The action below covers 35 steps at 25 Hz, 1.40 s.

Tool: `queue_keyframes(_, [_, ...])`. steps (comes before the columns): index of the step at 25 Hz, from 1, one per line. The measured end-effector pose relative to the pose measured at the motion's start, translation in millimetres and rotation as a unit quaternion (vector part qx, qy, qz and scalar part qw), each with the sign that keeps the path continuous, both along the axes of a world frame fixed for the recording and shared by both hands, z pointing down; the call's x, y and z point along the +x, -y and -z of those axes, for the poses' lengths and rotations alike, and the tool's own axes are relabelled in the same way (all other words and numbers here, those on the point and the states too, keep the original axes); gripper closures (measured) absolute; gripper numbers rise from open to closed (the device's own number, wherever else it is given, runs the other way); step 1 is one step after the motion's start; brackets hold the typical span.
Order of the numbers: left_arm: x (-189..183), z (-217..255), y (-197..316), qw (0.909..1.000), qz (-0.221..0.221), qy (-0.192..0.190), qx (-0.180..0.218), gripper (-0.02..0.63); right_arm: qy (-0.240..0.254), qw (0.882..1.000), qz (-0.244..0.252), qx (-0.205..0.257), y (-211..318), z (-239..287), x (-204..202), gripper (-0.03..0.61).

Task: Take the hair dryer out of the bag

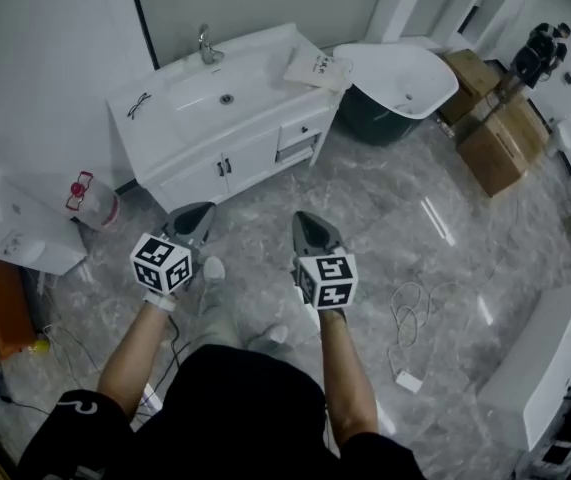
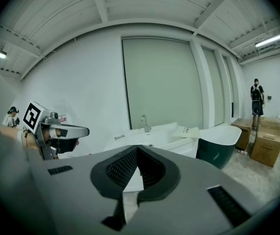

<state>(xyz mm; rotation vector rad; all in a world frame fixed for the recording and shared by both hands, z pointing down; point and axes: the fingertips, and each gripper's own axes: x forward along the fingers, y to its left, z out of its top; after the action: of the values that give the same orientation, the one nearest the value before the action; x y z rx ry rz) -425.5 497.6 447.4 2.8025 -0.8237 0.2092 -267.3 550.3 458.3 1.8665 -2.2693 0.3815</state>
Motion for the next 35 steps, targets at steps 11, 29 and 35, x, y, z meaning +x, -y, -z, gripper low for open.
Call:
queue_keyframes(11, [-62.5, -5.1, 188.9, 1.0, 0.005, 0.001, -0.002, 0.615, 0.007, 1.0, 0.021, 0.007, 199.2, -4.9, -73.1, 0.583])
queue_keyframes(29, [-53.5, 2.2, 396.6, 0.9936, -0.112, -0.007, -0.013, 0.616, -0.003, 0.997, -0.082, -0.009, 386.2, 1.3, -86.7, 0.583])
queue_keyframes(35, [-9.2, 1.5, 411.7, 0.9884, -0.15, -0.009, -0.018, 0.616, -0.004, 0.993, -0.12, -0.011, 399.4, 3.9, -44.1, 0.583])
